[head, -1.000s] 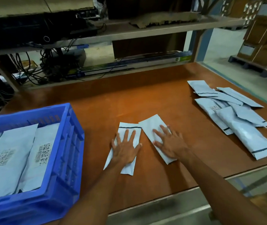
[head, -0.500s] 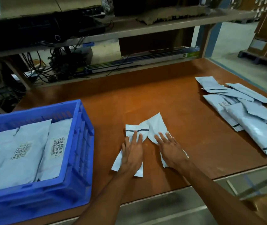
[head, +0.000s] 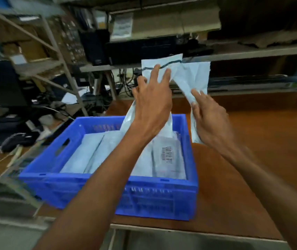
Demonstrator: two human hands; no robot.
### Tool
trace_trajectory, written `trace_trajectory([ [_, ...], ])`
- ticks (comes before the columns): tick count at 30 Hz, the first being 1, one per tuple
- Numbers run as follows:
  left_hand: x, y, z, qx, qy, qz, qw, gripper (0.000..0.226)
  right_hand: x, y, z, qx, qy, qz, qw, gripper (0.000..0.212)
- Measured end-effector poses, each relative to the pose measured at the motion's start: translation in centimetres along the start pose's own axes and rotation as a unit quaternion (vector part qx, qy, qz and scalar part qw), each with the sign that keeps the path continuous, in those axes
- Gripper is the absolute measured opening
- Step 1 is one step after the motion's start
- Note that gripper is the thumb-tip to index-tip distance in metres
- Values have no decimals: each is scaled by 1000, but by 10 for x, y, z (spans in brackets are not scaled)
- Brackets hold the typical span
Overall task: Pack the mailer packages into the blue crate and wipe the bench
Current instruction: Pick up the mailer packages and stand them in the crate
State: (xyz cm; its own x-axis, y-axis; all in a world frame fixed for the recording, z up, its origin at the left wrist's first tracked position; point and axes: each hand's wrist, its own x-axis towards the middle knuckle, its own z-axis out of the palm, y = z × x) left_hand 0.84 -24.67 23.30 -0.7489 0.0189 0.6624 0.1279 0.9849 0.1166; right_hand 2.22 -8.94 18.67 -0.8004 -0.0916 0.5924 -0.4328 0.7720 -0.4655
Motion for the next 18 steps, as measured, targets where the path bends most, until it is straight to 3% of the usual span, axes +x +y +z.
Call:
trace_trajectory([
  [7, -55, -210, 7, 24, -108, -103, 989, 49, -6, -117, 145, -45, -123, -67, 989, 41],
  [11, -86, -278, 32, 59, -190, -139, 970, 51, -22, -158, 198, -94, -179, -56, 978, 37],
  [14, -96, -307, 47, 26, -255, -179, 950, 48, -26, -177, 227, -103, -250, -28, 963, 36],
  [18, -94, -332, 62, 35, -414, -75, 906, 54, -21, -184, 245, -131, -369, 8, 920, 44],
])
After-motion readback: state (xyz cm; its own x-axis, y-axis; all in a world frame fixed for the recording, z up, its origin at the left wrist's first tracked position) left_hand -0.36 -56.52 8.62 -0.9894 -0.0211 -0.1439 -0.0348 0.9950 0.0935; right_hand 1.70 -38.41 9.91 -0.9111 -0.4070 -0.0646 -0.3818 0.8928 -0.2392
